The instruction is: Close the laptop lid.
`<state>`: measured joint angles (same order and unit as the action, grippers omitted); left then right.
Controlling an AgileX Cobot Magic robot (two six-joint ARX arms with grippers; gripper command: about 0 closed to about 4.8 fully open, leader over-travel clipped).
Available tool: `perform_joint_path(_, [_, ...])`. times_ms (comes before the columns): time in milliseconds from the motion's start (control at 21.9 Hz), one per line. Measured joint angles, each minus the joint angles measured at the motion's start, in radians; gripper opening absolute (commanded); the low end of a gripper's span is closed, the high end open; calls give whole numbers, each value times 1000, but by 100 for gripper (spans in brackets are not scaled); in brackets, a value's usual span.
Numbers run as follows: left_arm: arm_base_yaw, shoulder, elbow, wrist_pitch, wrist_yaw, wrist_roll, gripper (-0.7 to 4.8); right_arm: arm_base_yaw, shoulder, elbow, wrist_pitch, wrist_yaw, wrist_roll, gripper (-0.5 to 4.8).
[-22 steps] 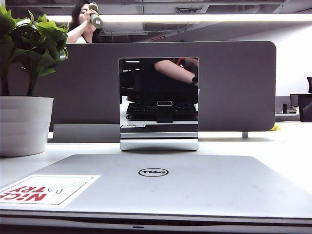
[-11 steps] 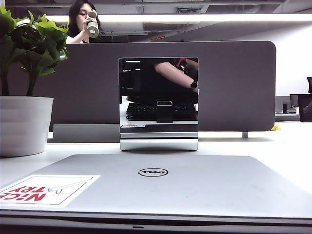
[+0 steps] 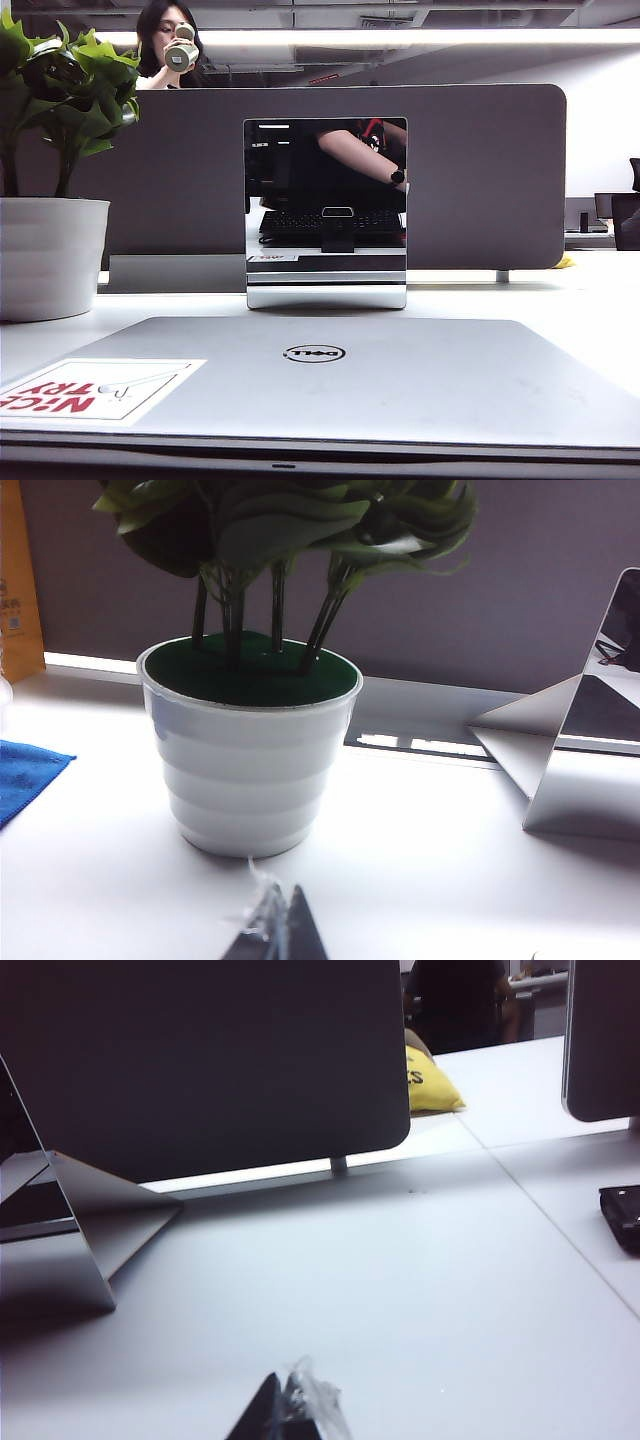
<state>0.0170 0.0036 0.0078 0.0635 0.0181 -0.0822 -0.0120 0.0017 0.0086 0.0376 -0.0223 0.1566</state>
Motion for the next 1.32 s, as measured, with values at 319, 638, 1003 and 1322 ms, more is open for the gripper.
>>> perform_joint_path(319, [0,0,0,0,0,0,-5,3,0,0,-2,0,0,-1])
perform_joint_path(638, [0,0,0,0,0,0,-5,6,0,0,3,0,0,-1])
perform_joint_path(1003, [0,0,0,0,0,0,-5,6,0,0,3,-6,-42,-1])
perform_joint_path(1322, [0,0,0,0,0,0,-5,6,0,0,29,-7,-38,-1])
